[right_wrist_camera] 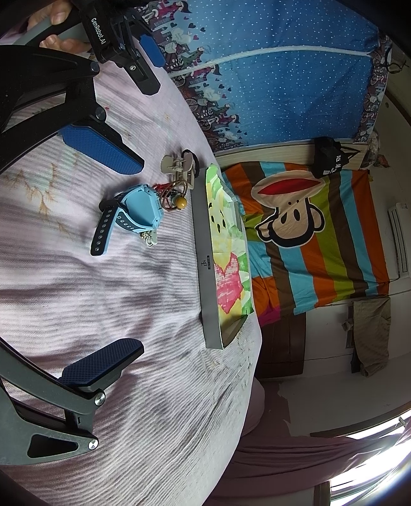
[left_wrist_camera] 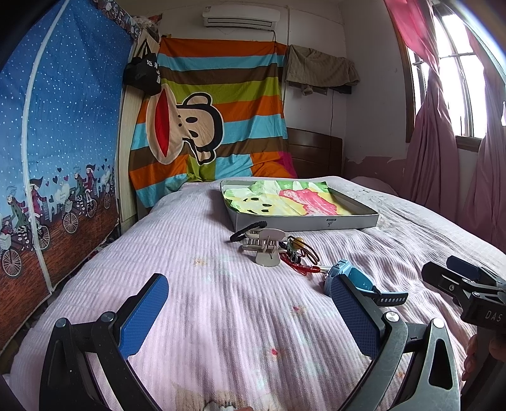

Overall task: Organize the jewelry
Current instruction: 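Grasp the blue smartwatch with the right tool while the left tool grasps the beige claw clip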

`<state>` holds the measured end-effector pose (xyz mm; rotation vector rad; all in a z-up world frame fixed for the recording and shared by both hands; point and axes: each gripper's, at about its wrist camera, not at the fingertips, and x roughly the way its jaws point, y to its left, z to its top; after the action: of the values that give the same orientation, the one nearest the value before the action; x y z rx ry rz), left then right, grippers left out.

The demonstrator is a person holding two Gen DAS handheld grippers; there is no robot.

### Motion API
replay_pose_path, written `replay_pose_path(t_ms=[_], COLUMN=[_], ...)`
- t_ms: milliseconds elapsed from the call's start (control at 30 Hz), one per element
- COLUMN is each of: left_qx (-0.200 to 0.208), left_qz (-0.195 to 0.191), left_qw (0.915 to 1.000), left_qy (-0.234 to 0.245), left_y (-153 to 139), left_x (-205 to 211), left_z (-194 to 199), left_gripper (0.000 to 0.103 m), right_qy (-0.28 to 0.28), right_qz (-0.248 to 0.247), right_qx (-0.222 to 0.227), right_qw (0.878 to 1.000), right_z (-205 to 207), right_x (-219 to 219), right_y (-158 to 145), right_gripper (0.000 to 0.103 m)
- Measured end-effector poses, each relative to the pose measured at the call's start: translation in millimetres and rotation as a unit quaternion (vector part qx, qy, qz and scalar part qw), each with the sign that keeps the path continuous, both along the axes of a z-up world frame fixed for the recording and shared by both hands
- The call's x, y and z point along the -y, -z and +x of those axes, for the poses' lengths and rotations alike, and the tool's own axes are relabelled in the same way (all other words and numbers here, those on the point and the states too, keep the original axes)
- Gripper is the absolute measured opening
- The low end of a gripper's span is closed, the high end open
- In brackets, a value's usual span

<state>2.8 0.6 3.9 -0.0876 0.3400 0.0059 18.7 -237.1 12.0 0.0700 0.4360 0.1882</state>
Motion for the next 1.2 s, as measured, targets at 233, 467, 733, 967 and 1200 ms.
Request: replay_pose_path(t_ms=[233, 467, 733, 967, 1200], left_qx=[-0.029, -0.079, -0.116, -0.167, -0.205], left_qz=[0.018, -0.015, -0.011, -0.009, 0.004], left_qw=[0.9992, 0.9963, 0.9924, 0.9839, 0.9761], left_qy=[0.019, 0.032, 0.039, 0.063, 0.073], left_y=[-7, -10, -11, -3, 8], left_x=[2, -7, -8, -8, 0], left_z=[24, 58, 82, 109, 132], left_gripper=[0.103, 0.103, 0.103, 0.098, 0.085], right_qy=[-0.025, -0.064, -0.094, -0.128, -0.146], right_qz=[0.01, -0.022, -0.005, -0.011, -0.012], right_qx=[-0.024, -0.037, -0.093, -0.14, -0.18], right_qw=[0.999, 0.997, 0.991, 0.982, 0.973], right_z=[31, 60, 92, 102, 105], right_x=[0, -14, -15, -25, -34], right_y=[-6, -11, 2, 18, 35], right_gripper=[0.102, 0.097, 0.072, 0.062, 0.047])
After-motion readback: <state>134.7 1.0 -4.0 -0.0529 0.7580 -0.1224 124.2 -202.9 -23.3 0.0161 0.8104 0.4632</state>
